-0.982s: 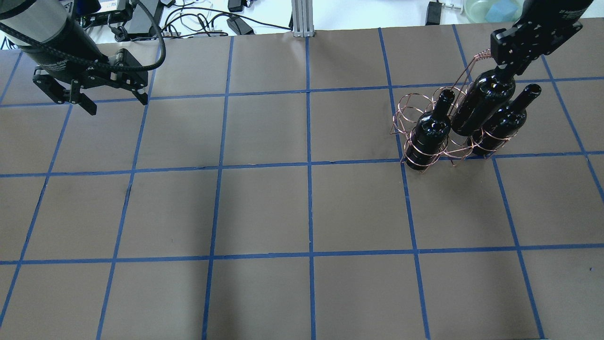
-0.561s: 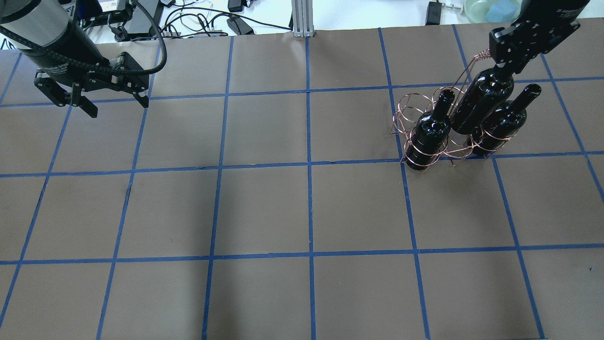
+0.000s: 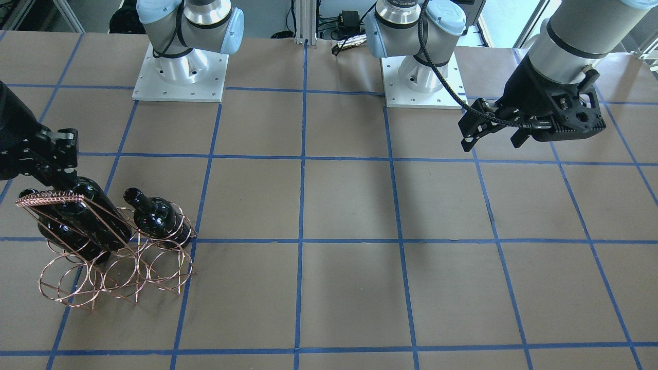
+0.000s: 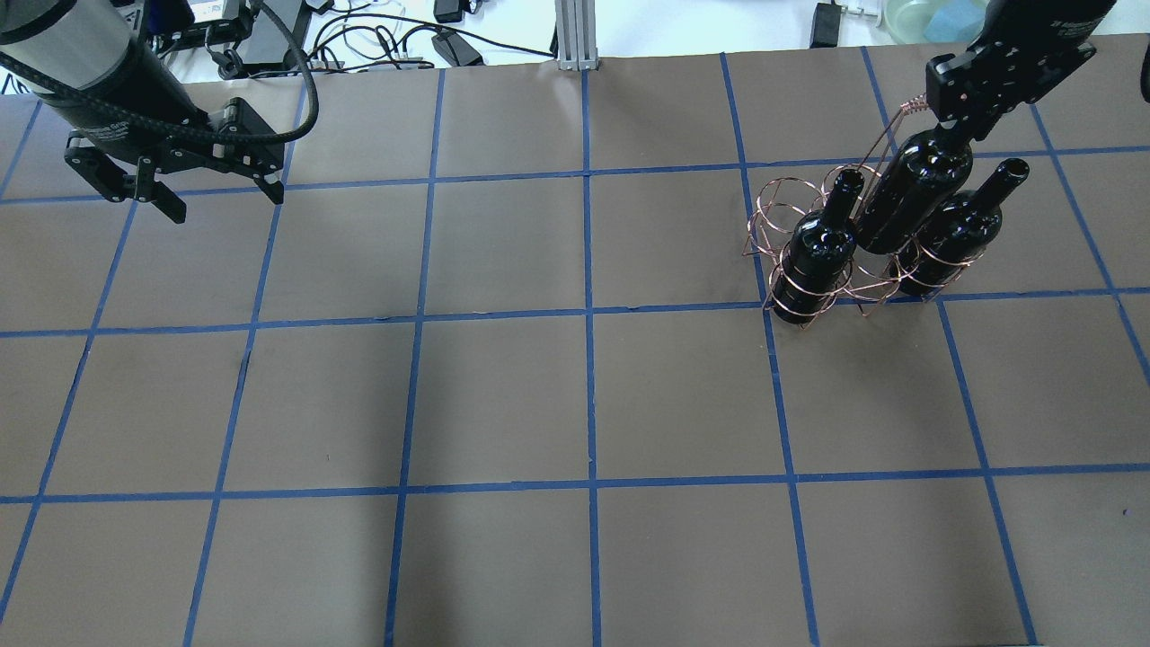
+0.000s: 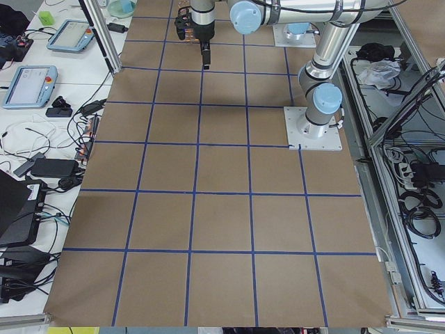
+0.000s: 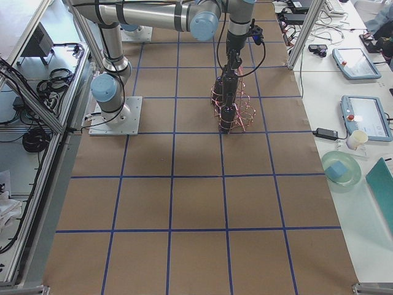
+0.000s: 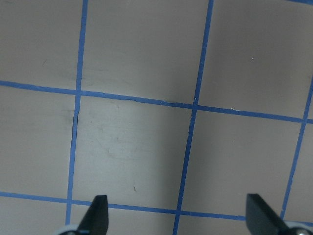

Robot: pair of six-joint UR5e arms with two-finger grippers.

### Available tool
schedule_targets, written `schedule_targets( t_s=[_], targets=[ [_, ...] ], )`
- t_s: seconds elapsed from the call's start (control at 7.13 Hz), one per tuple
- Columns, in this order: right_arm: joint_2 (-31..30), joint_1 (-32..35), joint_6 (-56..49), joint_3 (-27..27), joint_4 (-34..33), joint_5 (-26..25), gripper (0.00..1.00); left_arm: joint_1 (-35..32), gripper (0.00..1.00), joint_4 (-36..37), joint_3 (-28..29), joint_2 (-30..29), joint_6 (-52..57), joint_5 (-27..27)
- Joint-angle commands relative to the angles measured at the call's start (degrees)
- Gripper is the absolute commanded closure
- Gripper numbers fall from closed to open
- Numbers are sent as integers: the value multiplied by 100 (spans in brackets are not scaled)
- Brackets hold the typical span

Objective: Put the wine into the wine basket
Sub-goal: 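Lower the bottle into the middle slot of the copper basket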

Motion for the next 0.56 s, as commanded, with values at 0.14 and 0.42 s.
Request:
schedule_targets(
  t_s=[0.14, 0.42],
  targets=[
    [-18, 1, 13, -4, 97, -110, 100, -265, 0, -74, 11, 185, -7, -58],
    [-27, 1, 4, -4, 150, -146, 100, -530, 0, -65, 11, 273, -16, -49]
  ],
)
